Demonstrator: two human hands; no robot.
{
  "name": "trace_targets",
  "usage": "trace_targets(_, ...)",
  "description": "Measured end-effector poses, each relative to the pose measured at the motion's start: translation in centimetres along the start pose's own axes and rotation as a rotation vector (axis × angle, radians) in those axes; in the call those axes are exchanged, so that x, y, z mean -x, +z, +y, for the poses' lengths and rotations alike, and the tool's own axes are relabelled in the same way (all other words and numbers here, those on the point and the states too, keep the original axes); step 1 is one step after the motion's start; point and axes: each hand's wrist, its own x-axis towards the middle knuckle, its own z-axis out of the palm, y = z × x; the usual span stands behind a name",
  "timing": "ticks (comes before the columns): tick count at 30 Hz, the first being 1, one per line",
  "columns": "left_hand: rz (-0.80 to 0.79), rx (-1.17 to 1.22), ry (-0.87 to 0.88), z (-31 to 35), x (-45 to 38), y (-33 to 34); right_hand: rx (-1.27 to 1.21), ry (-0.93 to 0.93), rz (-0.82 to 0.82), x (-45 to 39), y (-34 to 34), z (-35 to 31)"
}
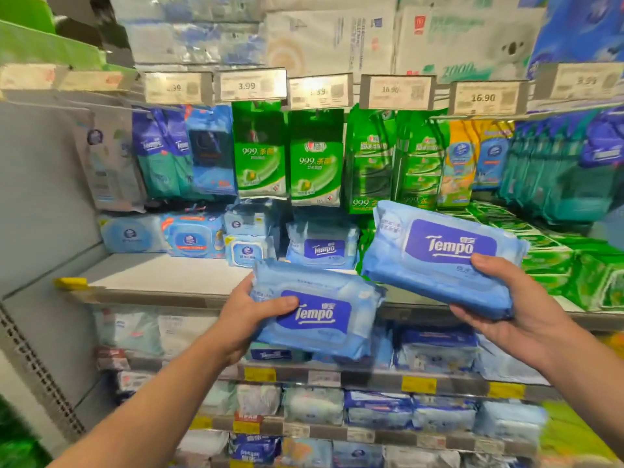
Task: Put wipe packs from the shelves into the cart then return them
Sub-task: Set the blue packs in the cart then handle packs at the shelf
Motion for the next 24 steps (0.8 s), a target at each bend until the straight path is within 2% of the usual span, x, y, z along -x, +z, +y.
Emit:
trace_targets(5, 0.068, -0.021, 0.014, 0.0, -7.6, -0.3, 0.011, -0.007, 0.063, -3.3, -2.6, -1.1)
trace_targets(11, 0.065, -0.018, 0.008, -1.2, -14.7, 1.1, 0.038, 0.007, 0.082, -7.6, -5.2, -1.2)
trace_targets(15, 0.052, -0.048, -0.021, -2.7, -17.2, 1.2, 0.057, 0.015, -0.053, -9.8, -6.0, -1.2)
trace_targets(19, 0.022, -0.050, -0.023, -4.2, -18.0, 0.8, 0.050, 0.022, -0.098, -11.7, -6.2, -0.4)
trace_targets(24, -0.027, -0.241, -0.050, -4.9, -18.5, -1.6, 0.084, 0.077, -0.176, -12.4, -4.5, 1.4)
